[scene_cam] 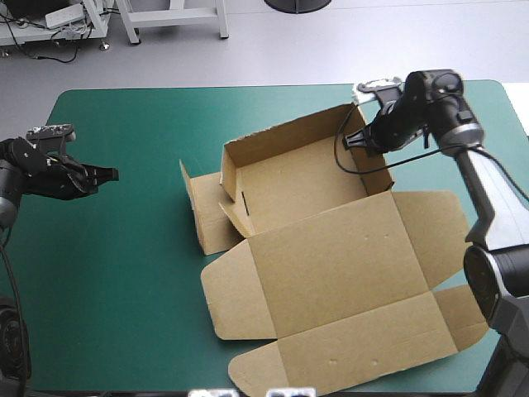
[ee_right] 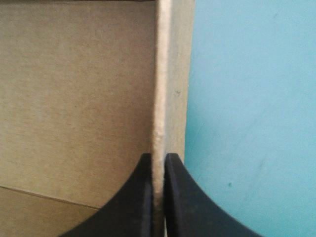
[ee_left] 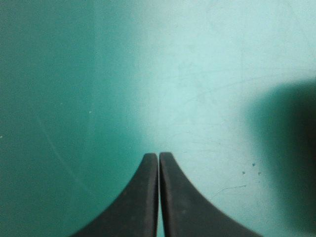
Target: Fold the box
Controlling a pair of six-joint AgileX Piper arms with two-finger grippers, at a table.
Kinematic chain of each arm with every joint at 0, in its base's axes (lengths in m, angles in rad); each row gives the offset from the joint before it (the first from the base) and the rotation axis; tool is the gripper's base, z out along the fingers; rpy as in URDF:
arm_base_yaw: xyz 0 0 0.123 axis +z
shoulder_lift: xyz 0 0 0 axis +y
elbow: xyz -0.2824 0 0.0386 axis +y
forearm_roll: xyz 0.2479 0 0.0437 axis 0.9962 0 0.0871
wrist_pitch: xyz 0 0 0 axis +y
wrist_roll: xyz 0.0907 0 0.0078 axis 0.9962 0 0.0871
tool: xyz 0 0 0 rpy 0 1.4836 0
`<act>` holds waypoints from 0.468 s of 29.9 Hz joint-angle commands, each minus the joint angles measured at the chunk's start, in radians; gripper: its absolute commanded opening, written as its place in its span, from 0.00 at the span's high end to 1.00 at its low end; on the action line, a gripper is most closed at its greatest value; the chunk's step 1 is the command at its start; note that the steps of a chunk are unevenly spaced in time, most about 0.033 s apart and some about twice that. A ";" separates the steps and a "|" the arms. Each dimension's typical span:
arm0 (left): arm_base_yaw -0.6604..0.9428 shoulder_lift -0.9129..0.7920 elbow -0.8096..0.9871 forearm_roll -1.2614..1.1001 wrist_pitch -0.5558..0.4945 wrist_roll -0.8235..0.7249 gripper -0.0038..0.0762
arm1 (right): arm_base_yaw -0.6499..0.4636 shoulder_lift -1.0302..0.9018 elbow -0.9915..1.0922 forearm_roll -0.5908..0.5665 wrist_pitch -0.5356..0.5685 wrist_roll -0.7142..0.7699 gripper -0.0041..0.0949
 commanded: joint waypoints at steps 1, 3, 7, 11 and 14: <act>0.001 -0.003 -0.026 -0.116 -0.043 0.062 0.96 | -0.082 -0.107 -0.098 0.112 0.008 -0.056 0.98; 0.001 0.023 -0.026 -0.164 -0.045 0.094 0.96 | -0.134 -0.135 -0.119 0.192 0.008 -0.077 0.98; 0.001 0.075 -0.026 -0.266 -0.062 0.157 0.96 | -0.217 -0.191 -0.129 0.289 0.008 -0.111 0.98; 0.001 0.122 -0.026 -0.380 -0.065 0.242 0.96 | -0.302 -0.248 -0.129 0.416 0.008 -0.155 0.98; 0.001 0.155 -0.026 -0.477 -0.064 0.315 0.96 | -0.356 -0.287 -0.129 0.519 0.008 -0.188 0.98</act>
